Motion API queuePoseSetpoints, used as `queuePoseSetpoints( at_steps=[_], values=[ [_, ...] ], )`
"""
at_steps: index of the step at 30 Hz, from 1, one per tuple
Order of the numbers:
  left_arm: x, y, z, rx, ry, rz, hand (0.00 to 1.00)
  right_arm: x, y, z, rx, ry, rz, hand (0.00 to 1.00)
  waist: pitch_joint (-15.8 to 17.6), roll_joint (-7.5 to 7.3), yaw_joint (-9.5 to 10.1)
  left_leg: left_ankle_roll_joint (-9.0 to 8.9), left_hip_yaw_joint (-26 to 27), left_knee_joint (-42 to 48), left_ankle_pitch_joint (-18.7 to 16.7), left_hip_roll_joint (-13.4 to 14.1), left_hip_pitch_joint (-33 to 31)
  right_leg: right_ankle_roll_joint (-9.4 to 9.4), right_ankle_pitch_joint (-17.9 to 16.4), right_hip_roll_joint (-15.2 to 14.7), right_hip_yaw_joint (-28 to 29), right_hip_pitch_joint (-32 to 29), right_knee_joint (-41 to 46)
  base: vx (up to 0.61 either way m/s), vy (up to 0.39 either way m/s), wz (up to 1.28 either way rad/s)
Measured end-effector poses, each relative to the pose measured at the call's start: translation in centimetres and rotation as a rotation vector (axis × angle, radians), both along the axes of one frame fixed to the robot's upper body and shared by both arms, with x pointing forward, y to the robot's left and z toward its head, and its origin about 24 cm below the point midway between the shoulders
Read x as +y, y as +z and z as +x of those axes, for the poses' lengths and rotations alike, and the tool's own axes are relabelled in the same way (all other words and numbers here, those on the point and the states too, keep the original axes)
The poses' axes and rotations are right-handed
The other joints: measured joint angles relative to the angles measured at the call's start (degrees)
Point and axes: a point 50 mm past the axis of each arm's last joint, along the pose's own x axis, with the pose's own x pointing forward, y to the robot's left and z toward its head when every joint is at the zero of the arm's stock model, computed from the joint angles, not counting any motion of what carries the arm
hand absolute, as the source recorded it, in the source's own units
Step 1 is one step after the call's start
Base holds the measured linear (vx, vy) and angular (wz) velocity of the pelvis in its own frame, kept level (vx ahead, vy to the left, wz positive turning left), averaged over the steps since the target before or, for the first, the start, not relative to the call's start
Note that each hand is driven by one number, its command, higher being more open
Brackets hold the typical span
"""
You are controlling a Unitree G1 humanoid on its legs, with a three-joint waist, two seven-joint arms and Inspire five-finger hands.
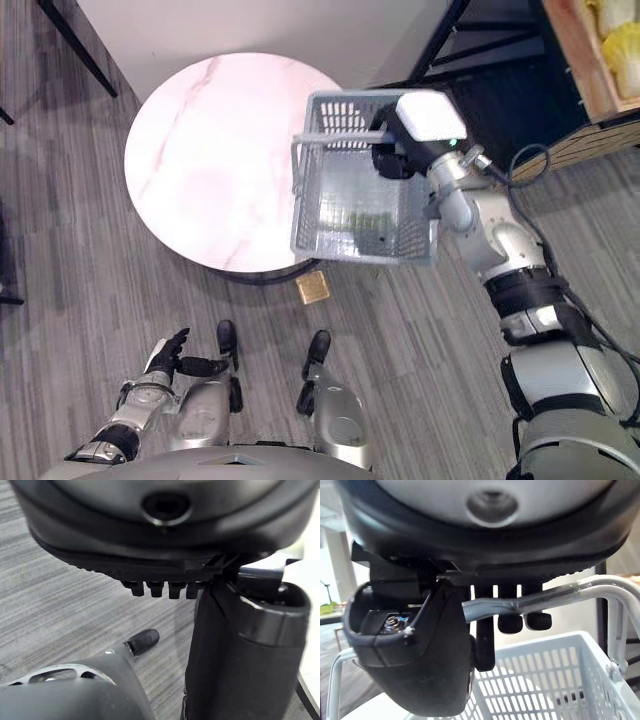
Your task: Pick vegetable in the basket
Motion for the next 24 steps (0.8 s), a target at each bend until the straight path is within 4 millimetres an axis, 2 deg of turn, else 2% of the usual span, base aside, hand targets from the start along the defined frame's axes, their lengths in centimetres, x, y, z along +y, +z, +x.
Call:
queuePoseSetpoints(
  at_steps=[2,4,10,13,18,24],
  values=[
    [0.4,-0.3,-0.8,0.021,0.007,0.007,1.0,0.5,-2.0,-0.7,0.076,0.028,0.068,0.0,-1.0,-0.47,-0.85,-0.02,0.2,0.0,0.0,0.0,0.4,0.03,0.0,0.0,0.1,0.3,-0.1,0.0,0.01,-0.02],
    [0.5,-0.5,-1.4,0.037,-0.003,0.021,1.0,0.4,-3.6,-1.5,0.136,0.036,0.126,0.0,-2.1,-0.55,-0.87,-0.1,0.6,0.0,-0.2,0.0,0.8,0.26,-0.2,0.0,0.6,0.5,-0.2,0.0,0.015,-0.1],
    [1.0,-1.4,-3.9,0.101,0.026,0.005,1.0,-0.3,-7.1,-3.3,0.263,0.01,0.298,0.0,-5.6,-0.35,-2.02,-0.37,1.5,0.0,-1.0,0.0,0.8,0.34,-0.2,0.0,1.4,0.5,-1.0,0.0,0.004,-0.08],
    [0.8,-1.7,-4.5,0.123,0.014,0.006,1.0,-0.5,-7.8,-4.1,0.282,0.004,0.364,0.0,-7.0,0.1,-2.39,-0.39,2.0,0.0,-1.2,0.0,1.0,0.36,-0.2,0.0,2.1,0.3,-1.1,0.01,0.007,-0.08],
    [0.4,-1.9,-4.8,0.139,-0.004,0.003,1.0,-0.4,-7.7,-4.6,0.298,0.024,0.425,0.0,-8.0,1.1,-2.77,-0.45,2.8,0.0,-1.6,0.0,1.8,0.59,0.0,0.0,2.9,0.6,-1.1,0.02,0.003,-0.08],
    [0.3,-2.1,-5.5,0.156,-0.003,-0.004,1.0,-0.7,-8.3,-5.0,0.339,0.024,0.542,0.0,-9.5,1.21,-3.1,-0.39,2.8,0.0,-1.8,0.0,2.0,0.56,-0.1,0.1,2.9,0.9,-1.1,0.03,0.001,0.0]
  ],
)
